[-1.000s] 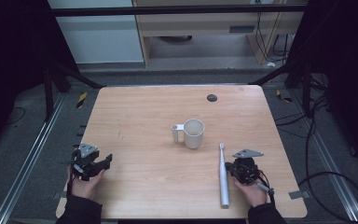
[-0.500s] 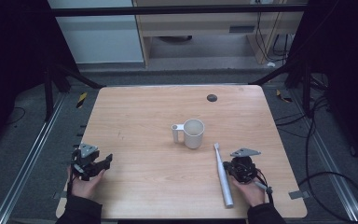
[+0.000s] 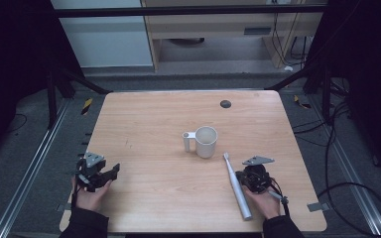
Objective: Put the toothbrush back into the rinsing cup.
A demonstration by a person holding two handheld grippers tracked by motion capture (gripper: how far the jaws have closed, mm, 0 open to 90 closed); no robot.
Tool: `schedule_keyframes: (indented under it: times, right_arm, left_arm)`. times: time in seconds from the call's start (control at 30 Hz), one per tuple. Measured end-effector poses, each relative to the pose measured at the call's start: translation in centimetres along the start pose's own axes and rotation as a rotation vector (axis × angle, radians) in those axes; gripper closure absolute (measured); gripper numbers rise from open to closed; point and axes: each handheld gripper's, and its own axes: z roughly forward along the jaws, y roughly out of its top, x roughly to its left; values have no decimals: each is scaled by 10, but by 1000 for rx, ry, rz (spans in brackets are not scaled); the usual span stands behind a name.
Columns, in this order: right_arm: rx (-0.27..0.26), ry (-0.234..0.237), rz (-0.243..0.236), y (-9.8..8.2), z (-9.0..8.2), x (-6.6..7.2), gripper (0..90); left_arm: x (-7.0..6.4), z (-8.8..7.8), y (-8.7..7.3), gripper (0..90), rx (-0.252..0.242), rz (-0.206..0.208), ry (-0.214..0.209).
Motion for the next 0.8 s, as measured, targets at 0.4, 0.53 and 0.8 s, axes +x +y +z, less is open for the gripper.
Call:
schedule_keyframes:
  times: [0.4, 0.53, 0.8]
  right_arm:
    - [-4, -18, -6, 3, 0, -1, 881]
    - [-26, -44, -13, 6, -9, -2, 822]
    - [-56, -63, -28, 14, -31, -1, 676]
  left_arm:
    - [0, 0, 0, 427, -3, -1, -2]
    - [1, 0, 0, 427, -6, -2, -2]
    - [1, 0, 0, 424, -5, 5, -5]
